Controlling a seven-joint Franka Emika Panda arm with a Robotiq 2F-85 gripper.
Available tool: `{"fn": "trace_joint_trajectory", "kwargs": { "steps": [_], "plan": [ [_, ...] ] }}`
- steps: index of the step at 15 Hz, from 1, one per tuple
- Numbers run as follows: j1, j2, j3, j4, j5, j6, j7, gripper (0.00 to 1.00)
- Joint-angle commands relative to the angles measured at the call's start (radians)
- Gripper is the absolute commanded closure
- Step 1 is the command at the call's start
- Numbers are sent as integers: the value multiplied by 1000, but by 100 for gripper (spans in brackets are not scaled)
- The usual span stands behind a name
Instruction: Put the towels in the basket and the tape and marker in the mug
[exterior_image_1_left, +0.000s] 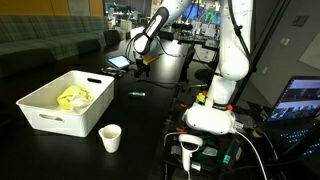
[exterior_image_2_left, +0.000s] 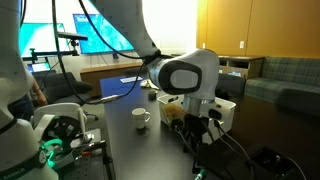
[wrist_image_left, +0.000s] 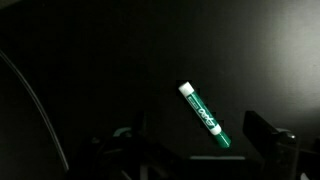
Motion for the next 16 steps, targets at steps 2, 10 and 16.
{"fn": "trace_joint_trajectory", "kwargs": {
  "steps": [2,10,16],
  "plan": [
    [-25,44,28,-2,-14,129,-216,0],
    [-144,128,103,2,14,205,-610,0],
    [-148,159,138,8,13,169,-647,0]
  ]
}}
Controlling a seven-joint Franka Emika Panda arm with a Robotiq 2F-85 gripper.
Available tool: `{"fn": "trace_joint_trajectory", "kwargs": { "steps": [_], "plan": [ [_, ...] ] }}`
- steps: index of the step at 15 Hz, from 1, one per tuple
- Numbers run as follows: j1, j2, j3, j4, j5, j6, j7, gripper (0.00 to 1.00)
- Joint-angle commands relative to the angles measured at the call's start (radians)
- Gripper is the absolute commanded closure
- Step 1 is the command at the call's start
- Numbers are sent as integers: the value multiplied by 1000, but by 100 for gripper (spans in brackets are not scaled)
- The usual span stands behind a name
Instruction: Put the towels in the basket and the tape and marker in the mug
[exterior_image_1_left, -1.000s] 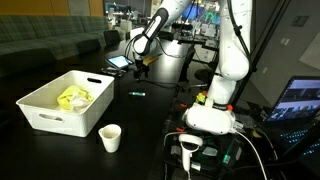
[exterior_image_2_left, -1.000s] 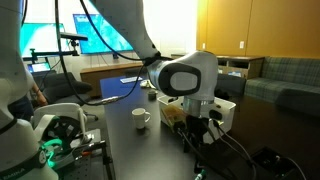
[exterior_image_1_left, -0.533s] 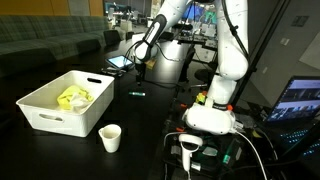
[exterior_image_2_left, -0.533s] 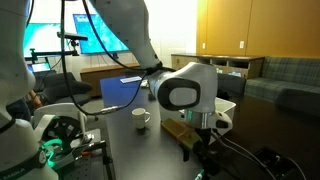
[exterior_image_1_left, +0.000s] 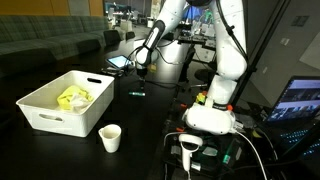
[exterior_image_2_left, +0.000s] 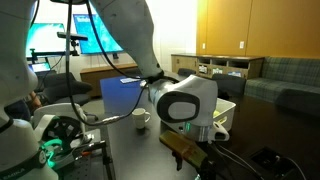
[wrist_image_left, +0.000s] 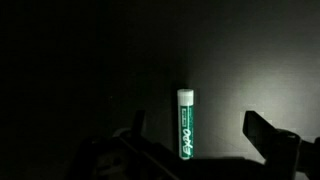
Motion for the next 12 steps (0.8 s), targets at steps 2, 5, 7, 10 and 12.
{"fn": "trace_joint_trajectory", "kwargs": {
  "steps": [2,5,7,10,12],
  "plan": [
    [4,23,25,22,9,-31,-4,0],
    [4,34,32,27,10,-39,-7,0],
    [10,43,31,35,6,-48,0,0],
    [21,57,27,45,-3,-48,13,0],
    [33,67,24,53,1,-54,42,0]
  ]
}}
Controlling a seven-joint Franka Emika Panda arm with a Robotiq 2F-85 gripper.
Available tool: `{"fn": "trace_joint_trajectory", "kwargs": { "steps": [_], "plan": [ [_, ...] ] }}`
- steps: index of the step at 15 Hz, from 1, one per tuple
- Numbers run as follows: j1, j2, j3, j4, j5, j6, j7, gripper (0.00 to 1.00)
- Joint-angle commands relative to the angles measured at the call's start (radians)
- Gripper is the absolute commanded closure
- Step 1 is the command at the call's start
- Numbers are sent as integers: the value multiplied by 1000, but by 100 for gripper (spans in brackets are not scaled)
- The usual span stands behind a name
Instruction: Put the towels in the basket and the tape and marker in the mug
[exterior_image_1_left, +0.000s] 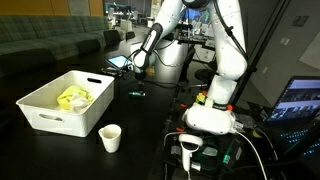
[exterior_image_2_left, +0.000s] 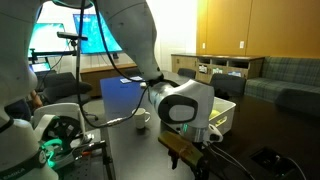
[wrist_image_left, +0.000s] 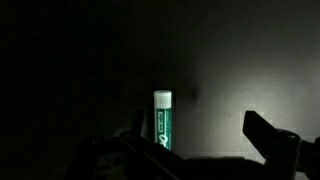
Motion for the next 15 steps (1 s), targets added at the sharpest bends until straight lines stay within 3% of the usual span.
{"fn": "trace_joint_trajectory", "kwargs": {
  "steps": [1,15],
  "plan": [
    [21,24,-2,33,10,-9,51,0],
    [143,108,-102,104,-128,104,225,0]
  ]
}}
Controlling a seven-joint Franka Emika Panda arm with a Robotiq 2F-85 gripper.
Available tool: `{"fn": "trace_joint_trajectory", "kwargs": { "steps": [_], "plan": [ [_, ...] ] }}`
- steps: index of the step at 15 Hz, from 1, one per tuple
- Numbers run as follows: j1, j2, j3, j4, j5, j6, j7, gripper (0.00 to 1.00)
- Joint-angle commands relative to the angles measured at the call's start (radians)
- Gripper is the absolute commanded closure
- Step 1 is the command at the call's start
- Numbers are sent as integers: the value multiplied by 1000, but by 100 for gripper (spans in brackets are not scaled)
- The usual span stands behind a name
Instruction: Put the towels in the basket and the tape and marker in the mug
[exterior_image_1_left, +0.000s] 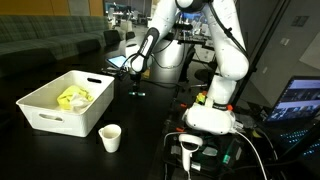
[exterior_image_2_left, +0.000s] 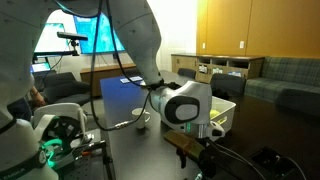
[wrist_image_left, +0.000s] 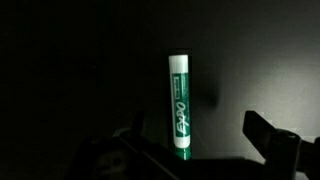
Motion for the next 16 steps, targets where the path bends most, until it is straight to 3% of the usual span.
{"fn": "trace_joint_trajectory", "kwargs": {
  "steps": [1,16],
  "plan": [
    [36,46,-34,39,-53,28,41,0],
    [-20,125,-18,106,-37,56,10,0]
  ]
}}
